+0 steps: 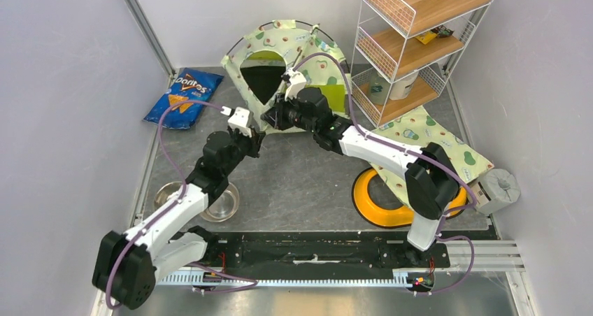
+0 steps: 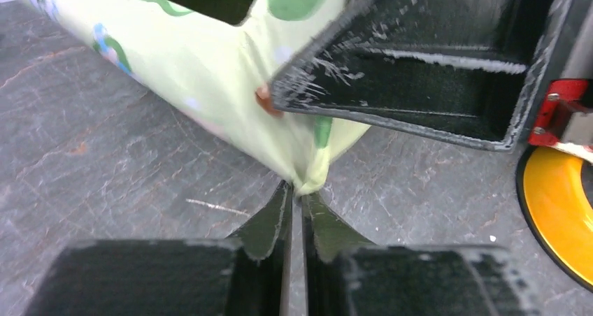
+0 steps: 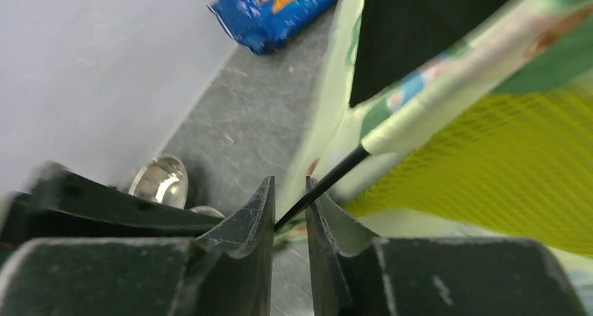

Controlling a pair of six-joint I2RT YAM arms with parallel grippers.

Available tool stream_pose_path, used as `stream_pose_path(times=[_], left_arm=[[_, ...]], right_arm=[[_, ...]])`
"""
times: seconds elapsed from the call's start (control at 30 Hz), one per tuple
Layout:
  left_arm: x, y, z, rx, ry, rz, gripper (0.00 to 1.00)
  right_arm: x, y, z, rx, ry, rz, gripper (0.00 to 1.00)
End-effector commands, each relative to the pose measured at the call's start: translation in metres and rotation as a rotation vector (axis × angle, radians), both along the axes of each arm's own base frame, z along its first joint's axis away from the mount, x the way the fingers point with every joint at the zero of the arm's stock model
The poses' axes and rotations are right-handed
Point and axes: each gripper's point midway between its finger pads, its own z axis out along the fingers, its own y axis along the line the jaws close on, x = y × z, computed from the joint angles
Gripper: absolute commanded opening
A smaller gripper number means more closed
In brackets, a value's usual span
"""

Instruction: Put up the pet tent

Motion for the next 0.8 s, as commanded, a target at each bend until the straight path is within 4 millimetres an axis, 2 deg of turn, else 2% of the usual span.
stream_pose_path(times=[0.0, 0.17, 0.23, 0.4, 0.47, 0.53, 0.57, 0.6, 0.77], left_arm=[[-0.018, 0.016, 0.042, -0.008, -0.087, 0.024, 0.18], [-0.038, 0.034, 0.032, -0.021, -0.054, 0.081, 0.32], [-0.042, 0.044, 0.032, -0.05, -0.05, 0.132, 0.38], [-0.04, 0.062, 0.054, -0.1, -0.115, 0.239, 0.55], [-0.037, 0.064, 0.062, -0.107, -0.133, 0.254, 0.62], [-0.034, 0.066, 0.069, -0.113, -0.136, 0.274, 0.68], [-0.032, 0.066, 0.072, -0.119, -0.132, 0.286, 0.78], [-0.031, 0.067, 0.074, -0.126, -0.124, 0.296, 0.82], [-0.025, 0.066, 0.092, -0.123, -0.12, 0.304, 0.85]], right_arm=[[-0.008, -0.034, -0.051, -0.21, 0.04, 0.021, 0.29], [-0.032, -0.044, -0.064, -0.234, 0.137, 0.054, 0.4], [-0.038, -0.05, -0.063, -0.245, 0.163, 0.05, 0.49], [-0.048, -0.079, -0.051, -0.293, 0.203, -0.042, 0.74], [-0.049, -0.091, -0.043, -0.31, 0.19, -0.08, 0.8], [-0.048, -0.103, -0.034, -0.326, 0.176, -0.128, 0.82], [-0.048, -0.106, -0.029, -0.328, 0.168, -0.137, 0.83], [-0.048, -0.108, -0.024, -0.328, 0.158, -0.146, 0.83], [-0.036, -0.102, -0.006, -0.322, 0.108, -0.162, 0.83]])
